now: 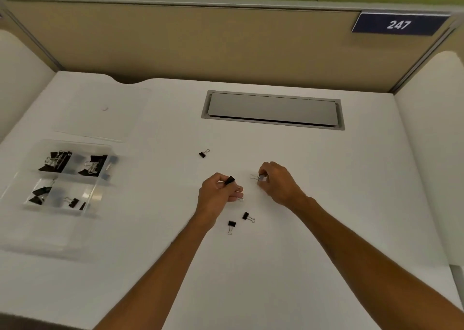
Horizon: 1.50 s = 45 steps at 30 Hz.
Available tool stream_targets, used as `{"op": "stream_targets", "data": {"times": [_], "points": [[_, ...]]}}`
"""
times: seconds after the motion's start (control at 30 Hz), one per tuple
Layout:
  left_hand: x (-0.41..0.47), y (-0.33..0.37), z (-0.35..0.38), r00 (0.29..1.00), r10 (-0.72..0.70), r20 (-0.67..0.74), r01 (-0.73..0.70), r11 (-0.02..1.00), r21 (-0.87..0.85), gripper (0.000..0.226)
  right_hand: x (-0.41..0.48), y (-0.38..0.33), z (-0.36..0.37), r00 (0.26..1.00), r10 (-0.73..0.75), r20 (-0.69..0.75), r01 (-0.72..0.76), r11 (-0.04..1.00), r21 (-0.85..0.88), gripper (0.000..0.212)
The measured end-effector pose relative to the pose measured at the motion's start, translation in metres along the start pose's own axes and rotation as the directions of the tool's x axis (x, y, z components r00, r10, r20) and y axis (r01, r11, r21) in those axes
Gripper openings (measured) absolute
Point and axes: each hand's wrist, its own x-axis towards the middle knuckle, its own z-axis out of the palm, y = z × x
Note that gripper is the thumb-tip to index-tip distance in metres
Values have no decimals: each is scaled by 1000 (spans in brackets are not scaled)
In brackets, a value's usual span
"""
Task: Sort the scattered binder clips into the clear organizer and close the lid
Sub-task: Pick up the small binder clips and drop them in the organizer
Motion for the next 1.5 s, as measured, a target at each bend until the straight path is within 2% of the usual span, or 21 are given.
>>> {"op": "stream_targets", "data": {"times": [0.07,0.1,0.2,0.33,0.5,0.57,0.67,0.77,0.93,1.07,1.27,1.5], "points": [[-13,0,-3,1000,12,11,-12,1000,-13,11,-18,-9,-5,991,123,-49,-106,958,267,18],[-20,0,-5,1000,18,12,-17,1000,-26,11,-29,-14,-7,983,179,-39,-148,900,410,21],[-43,-1,-10,1000,14,24,-11,995,-100,10,-61,-26,-13,965,255,68,-217,620,754,29],[-75,-11,-17,999,-2,53,13,979,-203,17,-101,-40,-15,947,254,195,-277,343,898,27],[-119,-25,-27,1000,-13,-1,12,966,-259,23,-139,-50,-11,940,218,262,-293,124,948,21],[-134,-33,-33,999,-4,-50,-9,967,-253,21,-151,-55,-7,941,211,264,-292,114,949,19],[-155,-46,-42,993,3,-119,-34,965,-259,20,-165,-64,0,945,186,269,-302,182,936,23],[-175,-59,-53,986,-6,-167,-39,963,-267,19,-177,-76,8,937,183,299,-334,206,920,26],[-197,-73,-77,974,-2,-225,-60,961,-269,17,-183,-104,22,927,148,345,-374,285,883,21],[-205,-78,-108,969,29,-244,-97,958,-271,16,-183,-130,37,914,132,384,-405,230,885,21],[-212,-80,-179,969,64,-239,-122,963,-240,24,-180,-182,70,922,110,371,-387,311,868,22],[-213,-83,-267,968,33,-250,-98,963,-251,18,-170,-259,125,930,132,343,-367,288,885,24]]}}
